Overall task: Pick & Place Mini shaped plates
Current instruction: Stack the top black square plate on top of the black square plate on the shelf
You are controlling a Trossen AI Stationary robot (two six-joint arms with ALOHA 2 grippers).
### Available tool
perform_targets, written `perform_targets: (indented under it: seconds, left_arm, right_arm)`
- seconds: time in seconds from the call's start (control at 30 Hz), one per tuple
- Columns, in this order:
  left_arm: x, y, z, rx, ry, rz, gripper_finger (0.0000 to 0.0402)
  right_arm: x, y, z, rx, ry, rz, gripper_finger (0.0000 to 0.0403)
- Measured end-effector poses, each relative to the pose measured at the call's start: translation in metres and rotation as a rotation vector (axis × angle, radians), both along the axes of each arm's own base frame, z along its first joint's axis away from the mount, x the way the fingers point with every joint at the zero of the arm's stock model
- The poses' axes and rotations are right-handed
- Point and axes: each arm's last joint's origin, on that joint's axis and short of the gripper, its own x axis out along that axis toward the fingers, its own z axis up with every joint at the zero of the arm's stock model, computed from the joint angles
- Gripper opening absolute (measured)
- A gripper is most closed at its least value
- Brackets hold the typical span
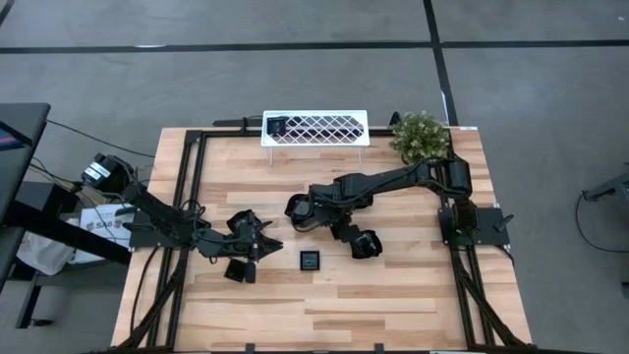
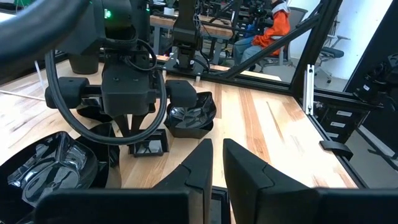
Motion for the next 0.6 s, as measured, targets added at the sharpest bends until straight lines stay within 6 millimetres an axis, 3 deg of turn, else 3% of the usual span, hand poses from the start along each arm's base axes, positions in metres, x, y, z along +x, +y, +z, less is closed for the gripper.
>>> perform_targets:
  seconds: [0.2,0.6]
  left_arm:
    - [0.000,0.000,0.000,0.000,0.000,0.000,0.0040]
    - [0.000,0.000,0.000,0.000,0.000,0.000,0.0040]
  right_arm:
    - [-0.001,0.000,0.004,-0.001,0.009,0.006,0.0001]
    - [0.012,-0.001,0.039,-0.011,-0.035,0.032,0.0000]
